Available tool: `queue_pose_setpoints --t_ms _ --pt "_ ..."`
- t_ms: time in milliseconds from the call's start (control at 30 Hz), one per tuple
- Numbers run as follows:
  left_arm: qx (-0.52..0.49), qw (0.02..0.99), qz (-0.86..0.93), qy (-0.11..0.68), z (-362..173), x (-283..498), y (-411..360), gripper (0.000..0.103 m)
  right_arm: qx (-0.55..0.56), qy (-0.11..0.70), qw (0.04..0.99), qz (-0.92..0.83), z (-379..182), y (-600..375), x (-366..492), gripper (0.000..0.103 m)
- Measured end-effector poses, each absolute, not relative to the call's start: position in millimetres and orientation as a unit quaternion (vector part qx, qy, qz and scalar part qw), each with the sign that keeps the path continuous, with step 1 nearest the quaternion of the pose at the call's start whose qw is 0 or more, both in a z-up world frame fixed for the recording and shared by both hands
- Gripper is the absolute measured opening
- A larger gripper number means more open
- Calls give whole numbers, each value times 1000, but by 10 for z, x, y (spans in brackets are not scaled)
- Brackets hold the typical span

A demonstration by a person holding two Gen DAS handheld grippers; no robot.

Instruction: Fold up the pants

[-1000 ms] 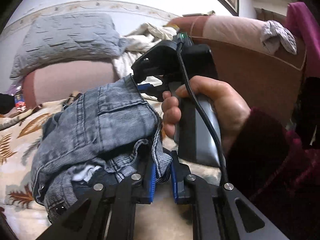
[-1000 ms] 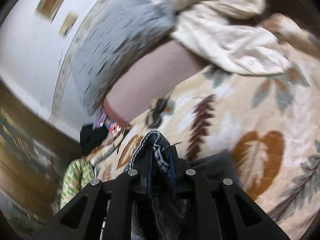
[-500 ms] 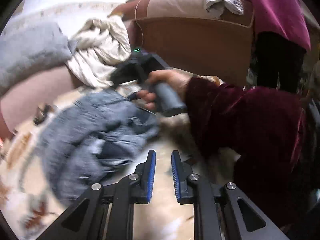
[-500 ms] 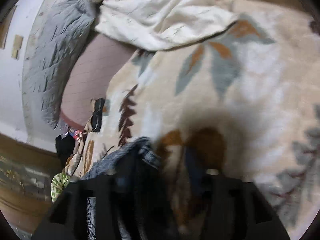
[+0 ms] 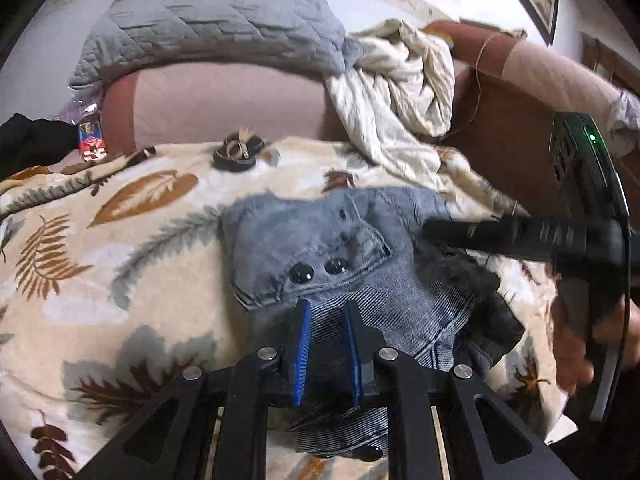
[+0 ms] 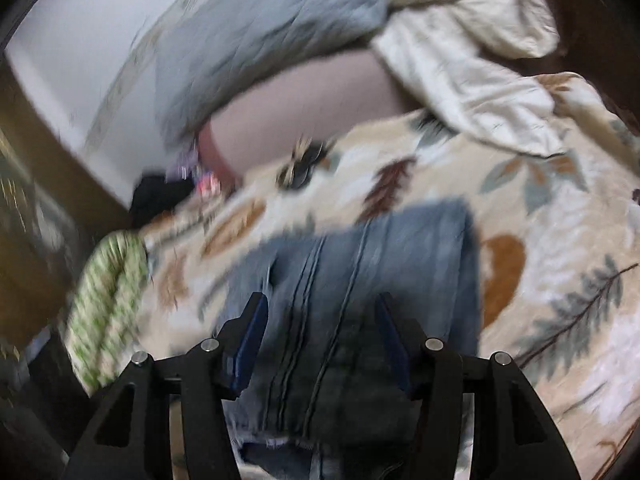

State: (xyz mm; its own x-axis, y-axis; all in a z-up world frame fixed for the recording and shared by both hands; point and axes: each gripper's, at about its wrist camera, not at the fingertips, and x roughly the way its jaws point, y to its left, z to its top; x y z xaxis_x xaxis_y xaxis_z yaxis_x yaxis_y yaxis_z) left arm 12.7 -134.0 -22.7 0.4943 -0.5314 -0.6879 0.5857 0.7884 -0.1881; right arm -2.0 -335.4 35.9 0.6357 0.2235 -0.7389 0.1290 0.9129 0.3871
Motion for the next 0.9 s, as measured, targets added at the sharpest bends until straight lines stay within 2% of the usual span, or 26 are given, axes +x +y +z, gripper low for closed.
queue_pose_setpoints --t_ms 133,233,467,667,767,900 --pt "100 847 -312 419 -438 -43 -1530 19 158 493 855 -3 4 -3271 -162 57" --pt "138 841 -303 427 -588 -170 -1646 19 153 512 845 -4 -127 -3306 -396 57" --pt "198 856 -281 387 -760 -333 -1804 19 146 519 842 -31 -291 -3256 -682 57" --pt "132 853 -293 412 -537 -270 -1591 19 170 524 834 -33 -209 -3318 -675 57" --pt "111 862 -290 402 -384 -246 -1473 25 197 535 821 -32 -76 -3395 -659 57" --pt "85 864 -283 407 -328 -159 -1388 28 199 457 866 -26 335 -3418 -533 59"
